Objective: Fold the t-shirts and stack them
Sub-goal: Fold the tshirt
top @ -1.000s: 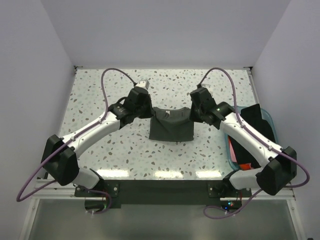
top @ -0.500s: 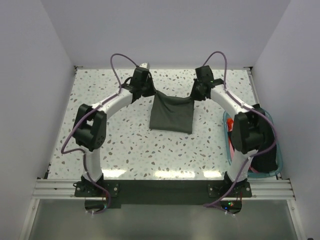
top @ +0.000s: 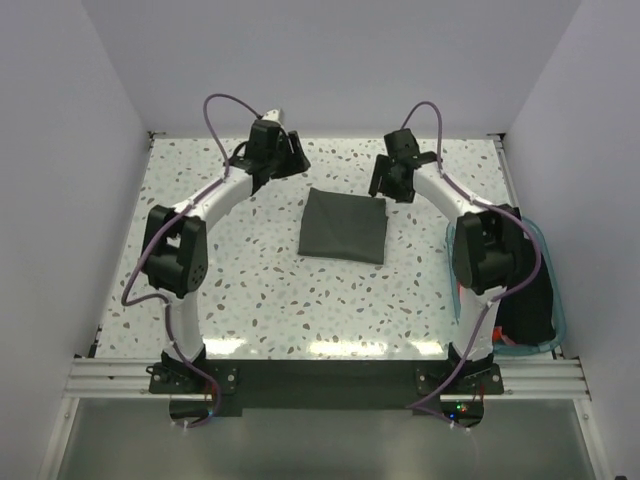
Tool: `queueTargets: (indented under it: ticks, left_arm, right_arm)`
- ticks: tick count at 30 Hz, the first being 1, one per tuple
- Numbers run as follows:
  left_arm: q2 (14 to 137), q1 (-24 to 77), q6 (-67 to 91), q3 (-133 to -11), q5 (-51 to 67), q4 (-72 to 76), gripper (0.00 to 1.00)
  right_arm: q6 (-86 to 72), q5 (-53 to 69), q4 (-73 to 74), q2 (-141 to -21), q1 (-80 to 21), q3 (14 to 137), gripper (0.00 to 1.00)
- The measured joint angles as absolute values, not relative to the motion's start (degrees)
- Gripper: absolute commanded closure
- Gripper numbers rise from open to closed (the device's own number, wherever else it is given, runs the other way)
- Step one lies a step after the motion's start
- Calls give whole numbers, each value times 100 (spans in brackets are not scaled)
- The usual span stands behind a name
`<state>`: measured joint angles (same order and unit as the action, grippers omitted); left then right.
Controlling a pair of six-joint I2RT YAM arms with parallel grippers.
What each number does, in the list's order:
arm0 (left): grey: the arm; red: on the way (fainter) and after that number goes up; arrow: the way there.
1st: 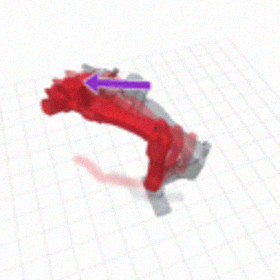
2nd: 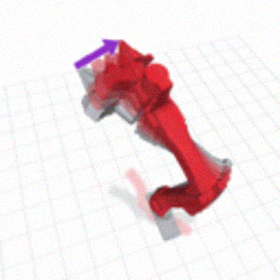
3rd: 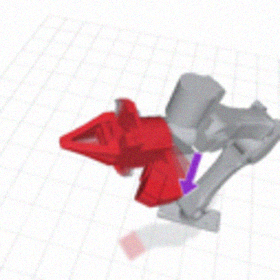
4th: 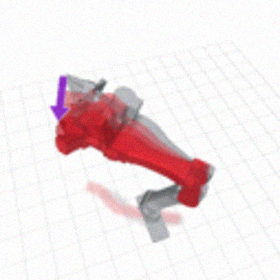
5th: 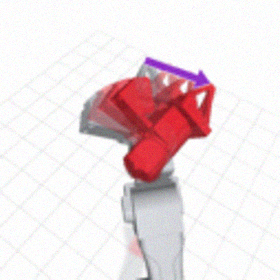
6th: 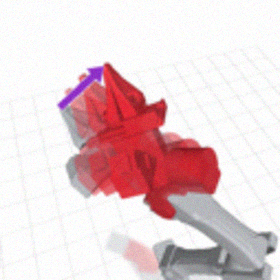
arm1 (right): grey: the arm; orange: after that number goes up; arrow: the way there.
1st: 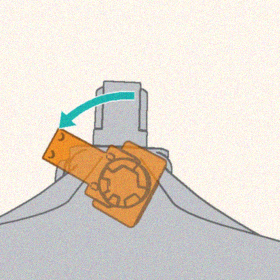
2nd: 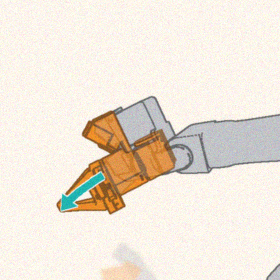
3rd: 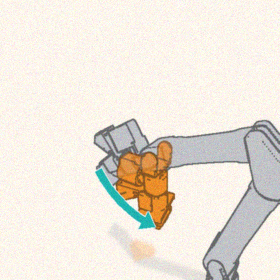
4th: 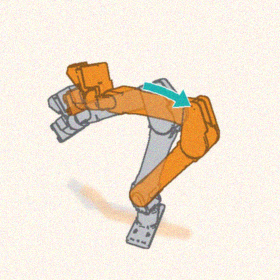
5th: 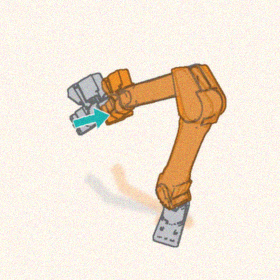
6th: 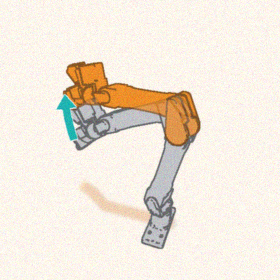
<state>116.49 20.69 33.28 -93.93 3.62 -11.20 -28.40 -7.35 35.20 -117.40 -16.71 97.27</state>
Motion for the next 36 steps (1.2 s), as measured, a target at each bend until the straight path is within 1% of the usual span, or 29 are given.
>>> queueTargets:
  ticks: [1, 4, 7, 11, 16, 17, 21, 25, 28, 36]
  left_arm:
    - [11454, 2097, 3328, -9260, 296, -1144, 44]
    - [10873, 2290, 3315, -8729, 78, -1116, 47]
    - [10676, 2587, 3308, -8453, -1, -1061, 51]
    - [10980, 2932, 3308, -8359, 8, -1031, 52]
    - [11666, 3002, 3334, -8353, -89, -1153, 51]
    - [11786, 3000, 3336, -8353, -139, -1210, 50]
    - [12025, 2987, 3328, -8388, -349, -1424, 41]
    - [12040, 2982, 3275, -8591, -593, -1699, 30]
    - [12040, 2965, 3175, -8639, -725, -1833, 26]
    - [11692, 2985, 2884, -8764, -840, -2281, 25]
  right_arm:
    - [-2840, -821, 3533, -11509, -1737, 9476, 32]
    - [-2847, -939, 3529, -10997, -1966, 8910, 32]
    - [-2860, -991, 3483, -10737, -2250, 8552, 33]
    - [-2888, -991, 3409, -10777, -2408, 8353, 32]
    - [-2897, -1041, 3280, -11037, -2290, 8075, 32]
    - [-2902, -1055, 3249, -11120, -2272, 8023, 32]
    - [-2950, -1028, 3148, -11358, -2231, 7881, 33]
    - [-2956, -1031, 3057, -11356, -2215, 7872, 34]
    - [-2956, -993, 3030, -11356, -2209, 7872, 34]
    - [-2965, -845, 2993, -11358, -2204, 7872, 37]
